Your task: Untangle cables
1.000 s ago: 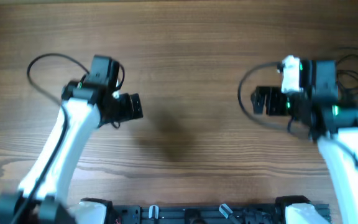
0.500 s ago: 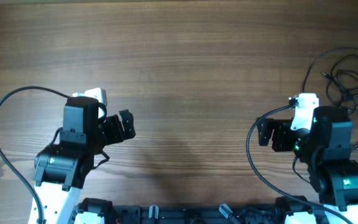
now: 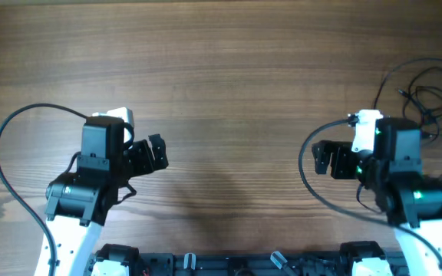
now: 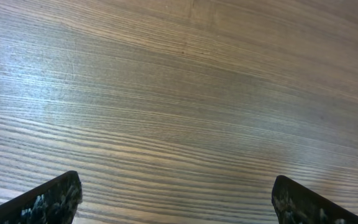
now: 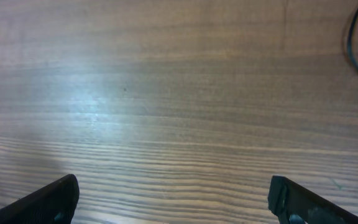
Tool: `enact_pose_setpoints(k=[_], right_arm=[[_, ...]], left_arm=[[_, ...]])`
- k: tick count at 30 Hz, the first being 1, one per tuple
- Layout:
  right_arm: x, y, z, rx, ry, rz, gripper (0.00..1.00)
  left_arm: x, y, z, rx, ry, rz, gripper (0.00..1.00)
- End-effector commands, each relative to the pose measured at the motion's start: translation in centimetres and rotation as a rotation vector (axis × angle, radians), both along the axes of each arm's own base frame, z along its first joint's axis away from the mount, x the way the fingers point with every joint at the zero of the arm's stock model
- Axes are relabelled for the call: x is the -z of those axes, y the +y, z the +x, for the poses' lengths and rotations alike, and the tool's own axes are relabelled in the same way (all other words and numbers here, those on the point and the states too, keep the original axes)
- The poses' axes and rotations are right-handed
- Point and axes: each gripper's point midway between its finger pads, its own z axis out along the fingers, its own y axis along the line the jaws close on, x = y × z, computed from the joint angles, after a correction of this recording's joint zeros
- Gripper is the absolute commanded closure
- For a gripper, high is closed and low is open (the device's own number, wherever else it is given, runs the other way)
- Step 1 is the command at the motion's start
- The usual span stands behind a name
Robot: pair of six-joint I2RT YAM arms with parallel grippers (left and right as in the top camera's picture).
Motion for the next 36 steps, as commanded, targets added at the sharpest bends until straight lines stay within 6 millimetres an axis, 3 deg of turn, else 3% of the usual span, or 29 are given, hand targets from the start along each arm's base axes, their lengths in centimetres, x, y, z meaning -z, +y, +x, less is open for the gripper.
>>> enact_pose_setpoints(k=[1, 7, 16, 19, 27, 36], right_arm=[[1.5, -0.1, 0.0, 0.010, 0.054, 0.002, 0.00], [0.1, -0.1, -0.3, 0.010, -0.008, 0.006, 0.00], [-5.4, -0.2, -2.4, 0.007, -0.275, 0.018, 0.00], [-6.2, -0.9, -3.3, 0.025, -0.349, -0.009, 0.00], [-9.2, -0.6, -2.1, 0.023, -0.820, 0.038, 0.00], [-9.5, -0.8, -1.7, 0.065, -1.105, 0.128, 0.00]], left_arm=[[0.8, 0.0, 0.0, -0.005, 0.030, -0.005, 0.00], [1.5, 0.0, 0.1, -0.005, 0.057, -0.001, 0.00], [2.1, -0.1, 0.2, -0.006, 0.085, 0.004, 0.00], [2.1, -0.1, 0.2, -0.006, 0.085, 0.004, 0.00], [2.1, -0.1, 0.2, -0.006, 0.085, 0.004, 0.00], [2.1, -0.1, 0.2, -0.006, 0.085, 0.004, 0.00]])
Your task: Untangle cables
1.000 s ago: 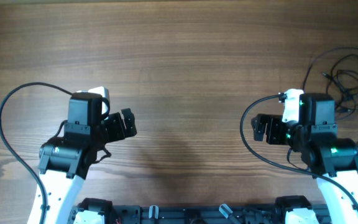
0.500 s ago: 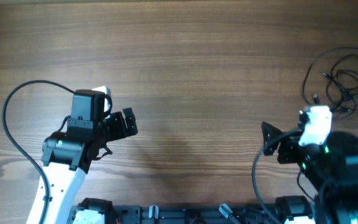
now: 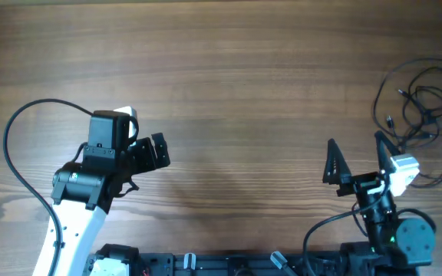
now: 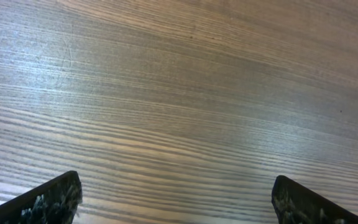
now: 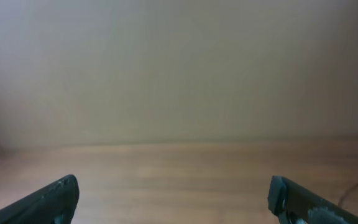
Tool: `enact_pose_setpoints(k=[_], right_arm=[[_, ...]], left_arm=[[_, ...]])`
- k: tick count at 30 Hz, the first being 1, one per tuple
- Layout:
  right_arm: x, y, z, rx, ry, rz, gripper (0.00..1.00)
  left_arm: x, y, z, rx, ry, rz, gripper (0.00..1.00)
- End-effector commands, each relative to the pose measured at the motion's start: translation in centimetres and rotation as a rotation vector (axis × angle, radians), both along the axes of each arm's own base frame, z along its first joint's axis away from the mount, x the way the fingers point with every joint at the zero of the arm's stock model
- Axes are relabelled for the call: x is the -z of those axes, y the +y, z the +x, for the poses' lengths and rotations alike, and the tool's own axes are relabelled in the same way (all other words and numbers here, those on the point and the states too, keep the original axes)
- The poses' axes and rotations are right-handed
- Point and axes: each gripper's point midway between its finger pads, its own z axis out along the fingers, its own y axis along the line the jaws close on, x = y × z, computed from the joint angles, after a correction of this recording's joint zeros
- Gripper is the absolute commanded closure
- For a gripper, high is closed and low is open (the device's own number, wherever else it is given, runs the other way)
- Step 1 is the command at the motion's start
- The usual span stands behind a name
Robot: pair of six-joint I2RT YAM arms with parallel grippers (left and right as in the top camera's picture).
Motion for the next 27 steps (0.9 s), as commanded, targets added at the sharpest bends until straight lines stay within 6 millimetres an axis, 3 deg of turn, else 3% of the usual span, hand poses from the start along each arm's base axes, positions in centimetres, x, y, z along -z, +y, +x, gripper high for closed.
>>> enact_pose_setpoints(k=[1, 5, 10, 13, 21, 27], right_arm=[[0.5, -0.2, 0.1, 0.000, -0.066, 0.034, 0.00], [0.5, -0.7, 0.5, 0.021, -0.131, 0.030, 0.00], [1.8, -0.9, 1.0, 0.038, -0.178, -0.018, 0.01], [3.2, -1.0, 1.4, 0.046, -0.144, -0.019, 0.00], [3.7, -1.4, 1.5, 0.086, -0.141, -0.122, 0.00], [7.5, -1.2, 2.1, 0.064, 0.018, -0.131, 0.00]], left_arm=[[0.3, 0.0, -0.1, -0.006, 0.010, -0.008, 0.00], [0.3, 0.0, -0.1, -0.006, 0.010, -0.008, 0.00], [0.3, 0.0, -0.1, -0.006, 0.010, -0.008, 0.00], [0.3, 0.0, -0.1, -0.006, 0.010, -0.008, 0.00], [0.3, 0.0, -0.1, -0.006, 0.010, -0.008, 0.00], [0.3, 0.0, -0.1, -0.006, 0.010, -0.008, 0.00]])
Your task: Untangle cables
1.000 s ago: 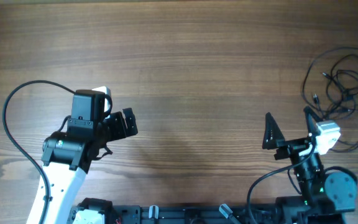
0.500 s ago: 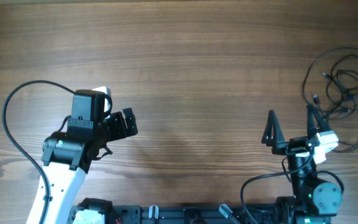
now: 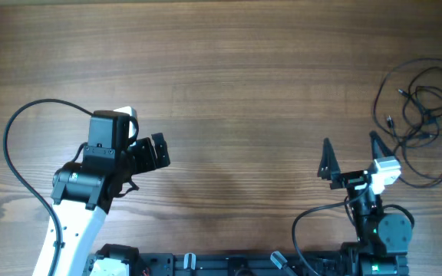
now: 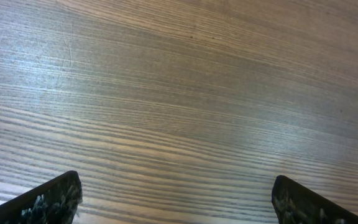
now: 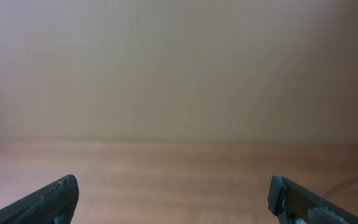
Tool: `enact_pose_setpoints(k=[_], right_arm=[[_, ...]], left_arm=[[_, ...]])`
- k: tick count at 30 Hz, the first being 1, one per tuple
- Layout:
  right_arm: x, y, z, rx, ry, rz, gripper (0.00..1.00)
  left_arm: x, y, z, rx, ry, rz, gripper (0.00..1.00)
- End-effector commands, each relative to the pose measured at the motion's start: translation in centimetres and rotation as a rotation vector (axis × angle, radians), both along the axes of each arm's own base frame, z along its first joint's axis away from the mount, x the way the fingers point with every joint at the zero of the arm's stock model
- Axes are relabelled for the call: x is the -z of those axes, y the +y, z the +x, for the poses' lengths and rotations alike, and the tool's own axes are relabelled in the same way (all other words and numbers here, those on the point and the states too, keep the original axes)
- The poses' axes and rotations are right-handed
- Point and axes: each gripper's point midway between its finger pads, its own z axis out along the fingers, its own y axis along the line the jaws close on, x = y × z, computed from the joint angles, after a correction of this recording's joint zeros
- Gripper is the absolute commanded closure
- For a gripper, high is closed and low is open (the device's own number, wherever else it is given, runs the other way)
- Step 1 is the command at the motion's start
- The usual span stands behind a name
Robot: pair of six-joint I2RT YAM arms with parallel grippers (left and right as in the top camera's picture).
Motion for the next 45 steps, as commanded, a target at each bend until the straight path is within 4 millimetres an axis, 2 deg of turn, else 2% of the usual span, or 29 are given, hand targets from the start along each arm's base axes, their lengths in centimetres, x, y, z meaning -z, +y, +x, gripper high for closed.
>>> enact_pose_setpoints(k=[1, 2, 45], right_arm=[[2.11, 0.01, 0.06, -0.001, 0.080, -0.027, 0.00], [2.72, 0.15, 0.05, -0.009, 0.105, -0.026, 0.00], [2.58, 0.36, 0.02, -0.019, 0.097, -0.046, 0.00]], left_arm=[[0.33, -0.01, -0.10, -0.006, 0.010, -0.008, 0.00], [0.33, -0.01, -0.10, -0.006, 0.010, -0.008, 0.00], [0.33, -0.01, -0.10, -0.006, 0.010, -0.008, 0.00]])
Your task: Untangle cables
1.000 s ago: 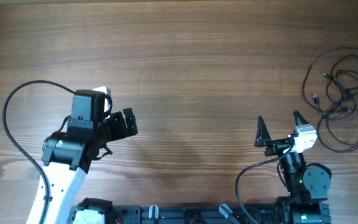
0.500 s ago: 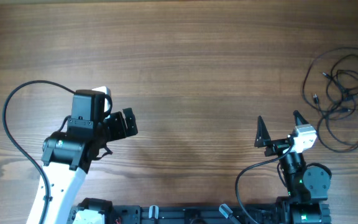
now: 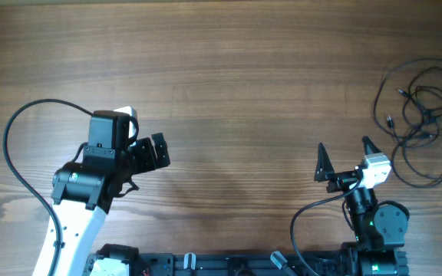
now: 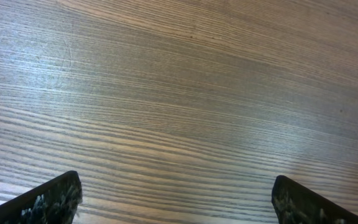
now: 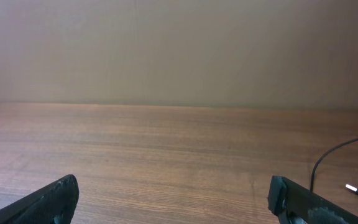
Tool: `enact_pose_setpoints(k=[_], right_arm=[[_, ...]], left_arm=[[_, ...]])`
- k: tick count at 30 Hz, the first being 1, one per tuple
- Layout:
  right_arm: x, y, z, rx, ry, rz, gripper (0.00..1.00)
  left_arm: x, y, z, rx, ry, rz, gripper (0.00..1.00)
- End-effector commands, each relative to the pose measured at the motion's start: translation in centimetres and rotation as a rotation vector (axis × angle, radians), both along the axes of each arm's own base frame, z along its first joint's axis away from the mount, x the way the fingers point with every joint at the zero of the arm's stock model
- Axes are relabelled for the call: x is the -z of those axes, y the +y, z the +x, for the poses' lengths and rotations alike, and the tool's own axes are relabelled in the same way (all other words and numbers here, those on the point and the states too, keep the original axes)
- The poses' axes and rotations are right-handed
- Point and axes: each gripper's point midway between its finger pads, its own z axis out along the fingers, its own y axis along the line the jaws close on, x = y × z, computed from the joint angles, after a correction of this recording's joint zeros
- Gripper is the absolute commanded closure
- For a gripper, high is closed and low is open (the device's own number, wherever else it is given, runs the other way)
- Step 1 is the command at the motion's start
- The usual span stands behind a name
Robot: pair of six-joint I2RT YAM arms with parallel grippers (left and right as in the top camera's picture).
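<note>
A loose tangle of thin black cables (image 3: 419, 115) lies at the table's right edge. A strand of the cable (image 5: 337, 163) and a small white plug tip show at the right of the right wrist view. My right gripper (image 3: 342, 156) is open and empty. It sits near the front edge, left of and nearer than the tangle, and looks level across the table; its fingers (image 5: 303, 198) are wide apart. My left gripper (image 3: 153, 153) is open over bare wood at the left, far from the cables. Its fingertips (image 4: 48, 200) have nothing between them.
The wooden table (image 3: 229, 84) stretches wide between the two arms. The left arm's own black supply cable (image 3: 10, 146) loops out to the left. A plain beige wall (image 5: 179, 50) stands behind the table's far edge.
The right wrist has tipped down a little: more table shows and a cable strand has come into its view. Seen from overhead, the right gripper has shifted slightly left. The left arm has not moved.
The right arm first reached over the table beside the tangle, gripper open and facing down. It was then folded back at the front edge, gripper open and looking toward the wall, and has since tilted lower. The left gripper stayed open over bare wood, barely shifting.
</note>
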Motion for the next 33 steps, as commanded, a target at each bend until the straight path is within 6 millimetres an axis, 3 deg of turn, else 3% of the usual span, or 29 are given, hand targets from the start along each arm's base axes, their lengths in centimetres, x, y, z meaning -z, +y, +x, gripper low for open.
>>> enact_pose_setpoints(k=[1, 21, 26, 30, 33], right_arm=[[-0.4, 0.2, -0.1, -0.014, -0.019, -0.010, 0.00], [-0.3, 0.2, -0.1, -0.014, -0.018, -0.010, 0.00], [-0.3, 0.2, -0.1, -0.014, -0.018, -0.010, 0.00], [-0.4, 0.2, -0.1, -0.015, -0.018, -0.010, 0.00], [-0.4, 0.2, -0.1, -0.014, -0.018, -0.010, 0.00]], left_arm=[[0.3, 0.0, -0.1, -0.006, 0.010, -0.008, 0.00], [0.8, 0.4, -1.3, -0.012, 0.055, 0.009, 0.00], [0.0, 0.4, -1.6, -0.012, 0.024, 0.003, 0.00], [-0.5, 1.1, -3.0, -0.019, 0.024, 0.029, 0.00], [-1.6, 1.6, -3.1, -0.020, -0.061, 0.044, 0.00]])
